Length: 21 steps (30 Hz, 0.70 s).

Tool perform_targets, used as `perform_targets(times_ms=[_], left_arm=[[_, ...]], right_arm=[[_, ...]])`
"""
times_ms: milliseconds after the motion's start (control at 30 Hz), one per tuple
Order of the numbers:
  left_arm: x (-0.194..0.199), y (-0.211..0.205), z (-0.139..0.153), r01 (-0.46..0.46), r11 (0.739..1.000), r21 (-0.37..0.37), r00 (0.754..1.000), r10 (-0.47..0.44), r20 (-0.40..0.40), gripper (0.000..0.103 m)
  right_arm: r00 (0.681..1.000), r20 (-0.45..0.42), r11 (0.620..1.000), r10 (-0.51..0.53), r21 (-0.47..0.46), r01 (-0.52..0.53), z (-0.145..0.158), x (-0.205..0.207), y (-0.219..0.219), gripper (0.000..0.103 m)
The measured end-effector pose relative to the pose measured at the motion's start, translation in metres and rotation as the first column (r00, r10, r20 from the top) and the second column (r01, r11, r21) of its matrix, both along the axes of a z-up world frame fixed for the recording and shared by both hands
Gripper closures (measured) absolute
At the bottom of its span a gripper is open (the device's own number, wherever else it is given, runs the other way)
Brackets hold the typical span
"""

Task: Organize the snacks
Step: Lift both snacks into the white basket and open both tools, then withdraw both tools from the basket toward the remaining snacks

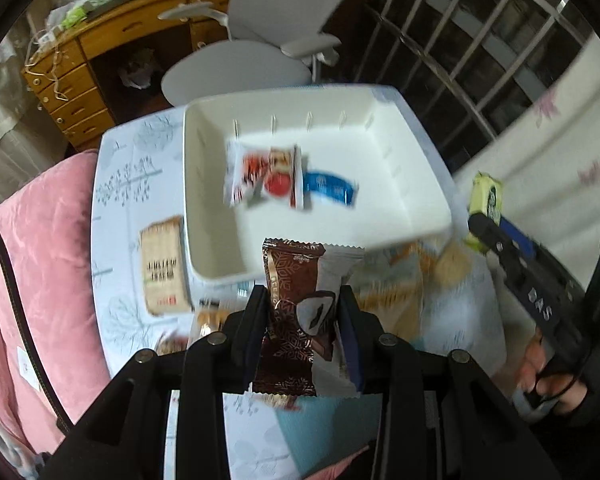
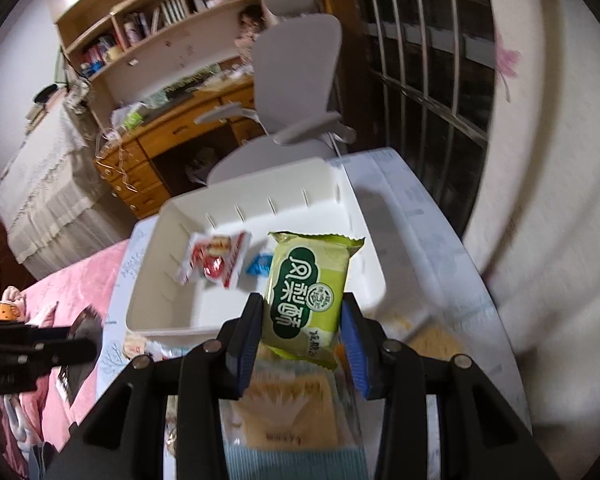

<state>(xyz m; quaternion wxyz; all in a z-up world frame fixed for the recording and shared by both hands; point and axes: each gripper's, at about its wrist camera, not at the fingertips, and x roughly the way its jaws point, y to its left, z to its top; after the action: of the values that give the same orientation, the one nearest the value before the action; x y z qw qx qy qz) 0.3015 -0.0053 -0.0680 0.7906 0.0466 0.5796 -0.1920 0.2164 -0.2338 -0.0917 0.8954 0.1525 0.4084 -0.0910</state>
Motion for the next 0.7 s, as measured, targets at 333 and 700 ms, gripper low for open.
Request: perform_targets(times_ms=[333, 700], left_arm=[[0.039, -0.002, 0.002, -0.140, 0.988, -0.061, 0.982, 0.147, 0.119, 0.065], [0.047, 0.010, -0.018, -0.271, 0.962, -0.023, 0.959, 0.272, 0.079, 0.030]], right_arm=[[0.991, 0.102, 0.994, 0.092, 0.045, -0.097, -0.003, 0.024, -0.019, 0.064], [0.998, 0.034, 0.988, 0.046, 0.145, -0.051, -0.027, 0.034, -0.038, 0.052]])
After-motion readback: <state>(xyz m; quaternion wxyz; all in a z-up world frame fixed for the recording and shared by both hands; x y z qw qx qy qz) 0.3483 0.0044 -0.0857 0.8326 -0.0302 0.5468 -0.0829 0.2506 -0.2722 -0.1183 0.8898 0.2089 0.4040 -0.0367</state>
